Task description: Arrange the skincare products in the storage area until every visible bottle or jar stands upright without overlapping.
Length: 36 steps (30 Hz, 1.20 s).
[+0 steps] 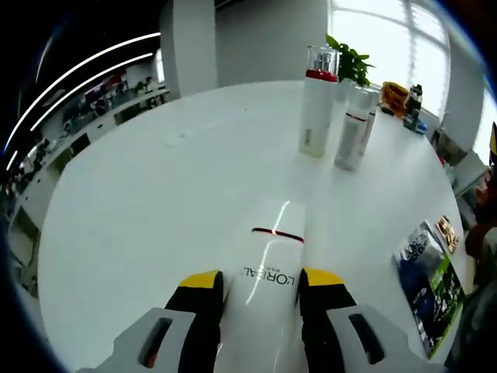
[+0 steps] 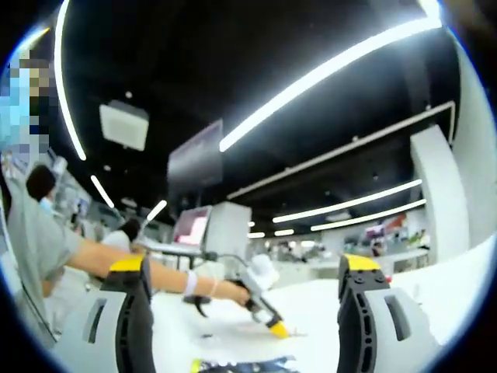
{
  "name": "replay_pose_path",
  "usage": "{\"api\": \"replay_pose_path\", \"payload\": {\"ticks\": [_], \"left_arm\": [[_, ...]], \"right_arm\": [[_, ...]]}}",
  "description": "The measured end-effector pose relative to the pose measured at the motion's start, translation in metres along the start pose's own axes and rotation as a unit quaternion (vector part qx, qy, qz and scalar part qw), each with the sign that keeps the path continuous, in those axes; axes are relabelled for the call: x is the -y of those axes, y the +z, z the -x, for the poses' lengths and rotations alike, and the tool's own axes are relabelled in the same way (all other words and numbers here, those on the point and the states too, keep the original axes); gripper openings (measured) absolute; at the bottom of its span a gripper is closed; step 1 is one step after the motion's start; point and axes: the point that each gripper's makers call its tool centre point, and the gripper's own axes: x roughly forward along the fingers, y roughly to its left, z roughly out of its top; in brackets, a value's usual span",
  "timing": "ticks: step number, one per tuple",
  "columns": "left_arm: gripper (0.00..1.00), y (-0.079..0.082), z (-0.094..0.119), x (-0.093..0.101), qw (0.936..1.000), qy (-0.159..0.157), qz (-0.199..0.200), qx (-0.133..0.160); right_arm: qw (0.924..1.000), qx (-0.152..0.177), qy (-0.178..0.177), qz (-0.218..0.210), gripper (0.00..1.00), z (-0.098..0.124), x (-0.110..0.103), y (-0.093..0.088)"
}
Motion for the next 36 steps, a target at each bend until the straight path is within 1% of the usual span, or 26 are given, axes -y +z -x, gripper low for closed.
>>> {"api": "replay_pose_path", "payload": {"ticks": [4,9,11,13,16,18,20,21,22,26,28,30,31,33,35,36], "left_arm": [[0.36,-0.001,-0.001,0.002,1.0000,0.005,0.001,-0.005],[0.34,-0.003,0.001,0.005,0.9999,0.013,-0.003,-0.007],[0.34,-0.004,0.002,0.006,0.9999,0.012,0.004,-0.008],[0.33,-0.003,0.005,0.004,0.9998,0.011,0.011,-0.009],[0.33,-0.001,0.012,0.003,0.9999,0.014,0.008,-0.005],[0.32,0.004,0.020,-0.001,0.9998,0.017,0.006,0.002],[0.32,0.008,0.031,0.004,0.9995,0.025,0.001,0.018],[0.32,0.013,0.036,0.003,0.9992,0.028,-0.001,0.029],[0.32,0.021,0.043,-0.001,0.9984,0.033,-0.003,0.045],[0.32,0.040,0.064,-0.002,0.9953,0.039,-0.007,0.088],[0.32,0.046,0.076,0.002,0.9930,0.042,-0.013,0.110],[0.32,0.059,0.088,-0.001,0.9890,0.044,-0.007,0.141],[0.32,0.064,0.092,-0.003,0.9869,0.045,0.005,0.155],[0.32,0.072,0.101,-0.003,0.9826,0.044,0.010,0.180],[0.32,0.082,0.110,0.000,0.9759,0.039,0.020,0.214],[0.32,0.086,0.113,0.001,0.9734,0.035,0.025,0.225]], "right_arm": [[1.0000,0.000,-0.003,0.008,0.98,0.000,0.000,0.000],[1.0000,-0.007,-0.001,0.004,0.97,0.002,-0.002,-0.006],[0.9999,-0.011,-0.002,0.001,0.97,0.003,-0.002,-0.009],[0.9999,-0.017,-0.003,0.002,0.97,0.004,-0.001,-0.011],[0.9998,-0.018,-0.004,0.002,0.97,0.005,0.000,-0.011],[0.9999,-0.015,-0.004,-0.002,0.97,0.006,-0.001,-0.009],[0.9999,-0.012,-0.003,-0.006,0.97,0.006,-0.003,-0.006],[0.9999,-0.009,-0.003,-0.006,0.97,0.007,-0.004,-0.004],[1.0000,-0.006,-0.002,-0.004,0.96,0.007,-0.005,-0.002],[1.0000,-0.004,0.000,-0.001,0.96,0.006,-0.008,0.001],[1.0000,-0.004,0.002,-0.001,0.96,0.006,-0.010,0.001],[1.0000,-0.007,0.002,0.000,0.96,0.005,-0.011,0.000],[1.0000,-0.008,0.001,-0.002,0.96,0.005,-0.011,0.000],[0.9999,-0.006,0.000,-0.016,0.96,0.004,-0.012,0.000],[0.9996,-0.003,0.003,-0.027,0.96,0.003,-0.015,0.001],[0.9995,-0.005,0.005,-0.031,0.96,0.002,-0.016,0.000]]}}
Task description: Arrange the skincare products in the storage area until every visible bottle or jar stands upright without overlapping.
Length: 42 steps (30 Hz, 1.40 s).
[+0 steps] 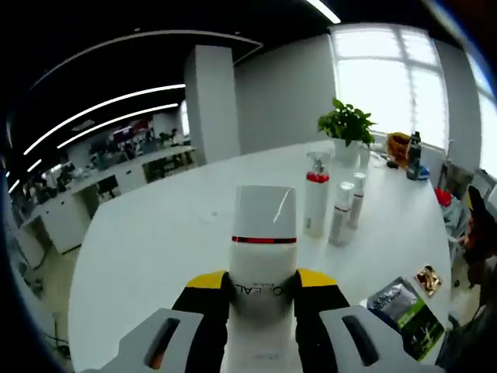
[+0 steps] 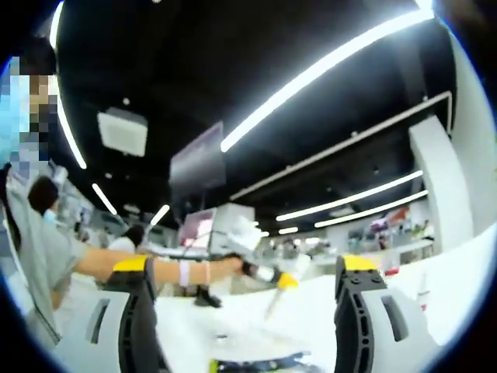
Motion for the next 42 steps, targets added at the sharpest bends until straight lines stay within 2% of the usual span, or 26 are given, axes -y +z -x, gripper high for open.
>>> {"api": "replay_pose_path", "payload": {"ticks": [2,4,6,8,11,14,15,17,18,22,23,25,26,27,30,32,33,34,36,37,40,41,42], "left_arm": [[0.32,0.014,0.004,0.004,0.9991,-0.010,0.023,0.034],[0.32,0.032,0.010,0.011,0.9956,-0.029,0.044,0.077],[0.32,0.047,0.016,0.018,0.9900,-0.046,0.063,0.117],[0.32,0.061,0.023,0.027,0.9810,-0.063,0.081,0.164],[0.32,0.077,0.032,0.040,0.9654,-0.088,0.094,0.227],[0.32,0.087,0.042,0.054,0.9502,-0.110,0.091,0.277],[0.32,0.090,0.047,0.061,0.9410,-0.125,0.102,0.298],[0.32,0.094,0.052,0.066,0.9308,-0.142,0.118,0.316],[0.32,0.099,0.059,0.073,0.9171,-0.164,0.129,0.340],[0.31,0.106,0.069,0.088,0.8832,-0.221,0.165,0.380],[0.31,0.107,0.072,0.091,0.8725,-0.234,0.179,0.390],[0.31,0.109,0.078,0.095,0.8464,-0.272,0.206,0.409],[0.31,0.109,0.080,0.097,0.8361,-0.286,0.215,0.416],[0.31,0.109,0.086,0.100,0.8127,-0.319,0.229,0.430],[0.31,0.106,0.097,0.108,0.7641,-0.386,0.257,0.449],[0.31,0.103,0.100,0.112,0.7516,-0.401,0.258,0.455],[0.31,0.101,0.103,0.115,0.7440,-0.412,0.258,0.458],[0.31,0.100,0.105,0.118,0.7367,-0.423,0.257,0.460],[0.31,0.098,0.106,0.121,0.7325,-0.432,0.254,0.461],[0.31,0.093,0.110,0.128,0.7252,-0.446,0.245,0.464],[0.31,0.085,0.116,0.136,0.7072,-0.475,0.242,0.464],[0.31,0.085,0.116,0.137,0.7055,-0.478,0.242,0.464],[0.31,0.083,0.117,0.135,0.6966,-0.490,0.242,0.465]], "right_arm": [[0.9999,-0.012,0.008,-0.004,0.95,-0.002,-0.004,-0.005],[0.9995,-0.030,0.012,-0.003,0.94,-0.005,-0.006,-0.011],[0.9991,-0.040,0.016,-0.006,0.92,-0.008,-0.008,-0.016],[0.9983,-0.048,0.022,-0.023,0.91,-0.011,-0.009,-0.020],[0.9951,-0.036,0.035,-0.086,0.90,-0.017,-0.013,-0.019],[0.9824,-0.035,0.041,-0.179,0.88,-0.021,-0.012,-0.021],[0.9813,-0.033,0.041,-0.185,0.86,-0.022,-0.012,-0.021],[0.9804,-0.028,0.038,-0.191,0.86,-0.024,-0.010,-0.021],[0.9795,-0.025,0.036,-0.197,0.86,-0.026,-0.010,-0.021],[0.9672,-0.010,0.019,-0.253,0.90,-0.035,-0.002,-0.021],[0.9593,-0.006,0.021,-0.282,0.91,-0.039,-0.001,-0.022],[0.9418,-0.001,0.026,-0.335,0.91,-0.046,0.001,-0.024],[0.9306,0.002,0.029,-0.365,0.91,-0.050,0.002,-0.025],[0.9161,0.007,0.029,-0.400,0.91,-0.054,0.004,-0.026],[0.8533,0.050,0.023,-0.519,0.91,-0.067,0.020,-0.026],[0.8313,0.065,0.022,-0.552,0.91,-0.071,0.025,-0.027],[0.8295,0.064,0.023,-0.554,0.89,-0.074,0.026,-0.030],[0.8357,0.060,0.024,-0.545,0.85,-0.076,0.026,-0.033],[0.8393,0.056,0.024,-0.540,0.80,-0.079,0.024,-0.035],[0.8360,0.056,0.025,-0.545,0.80,-0.083,0.021,-0.039],[0.7921,0.076,0.021,-0.605,0.79,-0.091,0.024,-0.040],[0.7902,0.078,0.020,-0.608,0.78,-0.091,0.024,-0.041],[0.7896,0.076,0.015,-0.609,0.73,-0.094,0.026,-0.044]]}}
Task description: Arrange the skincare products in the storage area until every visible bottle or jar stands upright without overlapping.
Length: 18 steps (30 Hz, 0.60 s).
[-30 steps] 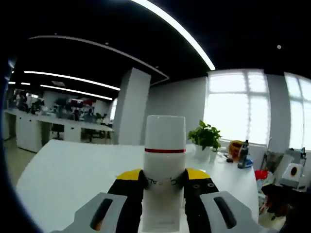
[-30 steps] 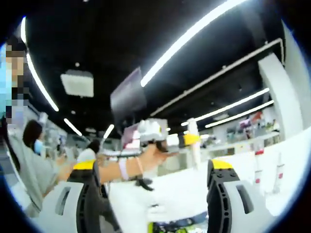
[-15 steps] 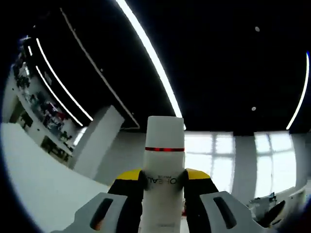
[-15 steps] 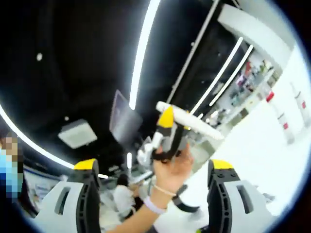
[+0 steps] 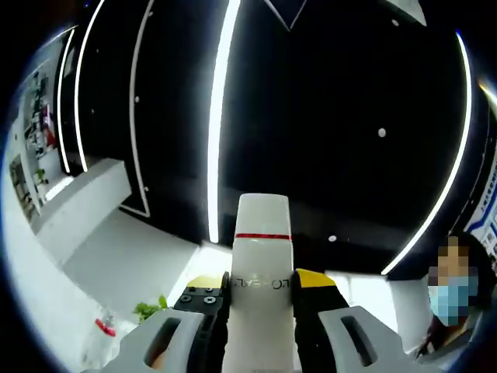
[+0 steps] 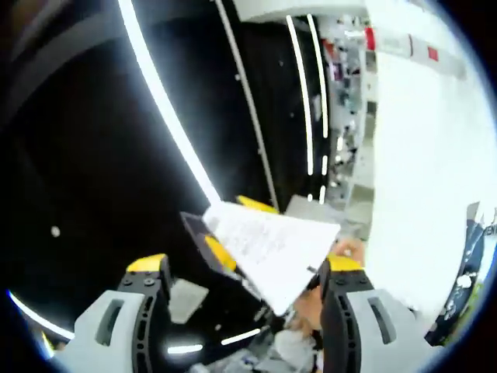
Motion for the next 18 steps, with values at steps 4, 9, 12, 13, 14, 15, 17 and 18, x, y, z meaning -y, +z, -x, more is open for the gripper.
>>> {"api": "replay_pose_path", "payload": {"ticks": [4,9,12,13,14,15,17,18], "left_arm": [[0.31,-0.004,0.008,0.005,0.9994,-0.031,0.013,0.005],[0.31,-0.003,0.020,0.009,0.9985,-0.051,0.019,-0.001],[0.31,-0.003,0.025,0.006,0.9986,-0.047,0.023,0.000],[0.31,-0.001,0.027,0.002,0.9988,-0.042,0.026,0.006],[0.31,0.000,0.029,0.000,0.9987,-0.041,0.029,0.007],[0.31,0.000,0.030,-0.001,0.9987,-0.040,0.032,0.010],[0.32,0.000,0.032,-0.001,0.9983,-0.040,0.038,0.017],[0.32,0.000,0.032,-0.001,0.9983,-0.039,0.040,0.016]], "right_arm": [[0.9999,-0.003,-0.015,0.003,0.57,-0.001,0.008,0.000],[0.9989,-0.019,-0.042,0.004,0.32,0.006,0.020,-0.003],[0.9989,-0.011,-0.045,-0.003,0.25,0.008,0.024,0.004],[0.9991,0.002,-0.040,-0.015,0.23,0.006,0.023,0.008],[0.9989,0.002,-0.043,-0.017,0.22,0.006,0.024,0.009],[0.9988,0.002,-0.044,-0.019,0.21,0.006,0.024,0.009],[0.9986,0.008,-0.039,-0.036,0.19,0.005,0.021,0.010],[0.9979,0.006,-0.041,-0.049,0.17,0.005,0.020,0.010]]}}
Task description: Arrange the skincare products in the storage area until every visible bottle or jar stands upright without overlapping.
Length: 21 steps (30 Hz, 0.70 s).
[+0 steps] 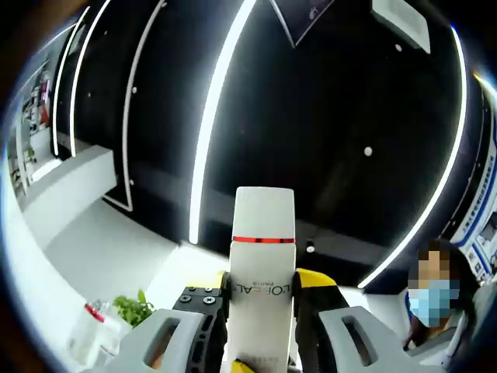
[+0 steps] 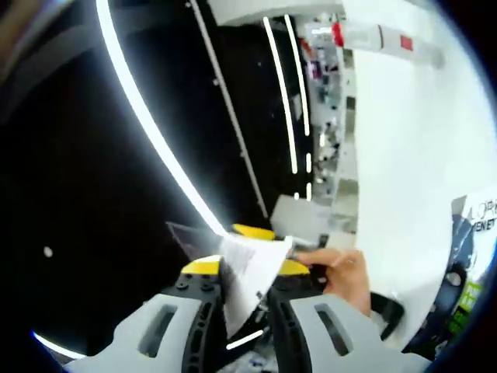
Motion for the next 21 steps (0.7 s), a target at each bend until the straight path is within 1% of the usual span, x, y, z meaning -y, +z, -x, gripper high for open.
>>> {"api": "replay_pose_path", "payload": {"ticks": [1,2,4,5,7,8,10,11,13,14,15,17,18,19,20,21], "left_arm": [[0.32,0.001,0.002,-0.003,1.0000,0.002,0.003,-0.003],[0.32,0.001,0.003,-0.005,1.0000,0.002,0.003,-0.005],[0.32,0.000,0.005,-0.004,0.9999,0.001,0.006,-0.009],[0.32,0.003,0.006,-0.006,0.9999,0.005,0.008,-0.008],[0.31,0.004,0.007,-0.009,0.9999,0.010,0.001,-0.012],[0.31,0.003,0.007,-0.010,0.9998,0.011,-0.005,-0.015],[0.31,0.000,0.007,-0.011,0.9995,0.016,-0.022,-0.018],[0.31,0.000,0.007,-0.012,0.9994,0.017,-0.024,-0.019],[0.32,-0.005,0.008,-0.019,0.9982,0.034,-0.035,-0.034],[0.34,-0.007,0.009,-0.024,0.9972,0.048,-0.040,-0.040],[0.39,-0.007,0.010,-0.026,0.9967,0.055,-0.044,-0.042],[0.50,-0.007,0.012,-0.038,0.9937,0.083,-0.058,-0.049],[0.58,-0.007,0.014,-0.044,0.9920,0.100,-0.061,-0.048],[0.64,-0.008,0.014,-0.047,0.9912,0.107,-0.061,-0.047],[0.70,-0.009,0.016,-0.054,0.9891,0.126,-0.059,-0.047],[0.77,-0.009,0.017,-0.056,0.9883,0.132,-0.059,-0.048]], "right_arm": [[1.0000,-0.001,-0.007,-0.005,0.16,0.001,0.001,0.001],[0.9999,-0.002,-0.010,-0.005,0.14,0.003,0.003,-0.003],[0.9998,-0.007,-0.016,0.004,0.10,0.005,0.004,-0.006],[0.9997,-0.011,-0.013,0.015,0.08,0.008,0.001,-0.008],[0.9979,-0.017,-0.019,0.060,0.08,0.010,0.000,-0.004],[0.9968,-0.018,-0.020,0.075,0.07,0.009,-0.005,0.000],[0.9949,-0.021,-0.026,0.095,0.07,0.009,-0.009,0.005],[0.9939,-0.021,-0.031,0.104,0.07,0.011,-0.011,0.008],[0.9926,-0.021,-0.038,0.113,0.07,0.011,-0.013,0.012],[0.9920,-0.021,-0.043,0.116,0.06,0.011,-0.013,0.017],[0.9917,-0.023,-0.049,0.117,0.07,0.012,-0.014,0.021],[0.9921,-0.025,-0.053,0.111,0.06,0.013,-0.014,0.023],[0.9934,-0.030,-0.058,0.094,0.06,0.015,-0.015,0.026],[0.9935,-0.032,-0.059,0.092,0.06,0.015,-0.016,0.027],[0.9930,-0.037,-0.064,0.091,0.06,0.013,-0.019,0.036],[0.9927,-0.039,-0.066,0.093,0.06,0.013,-0.020,0.037]]}}
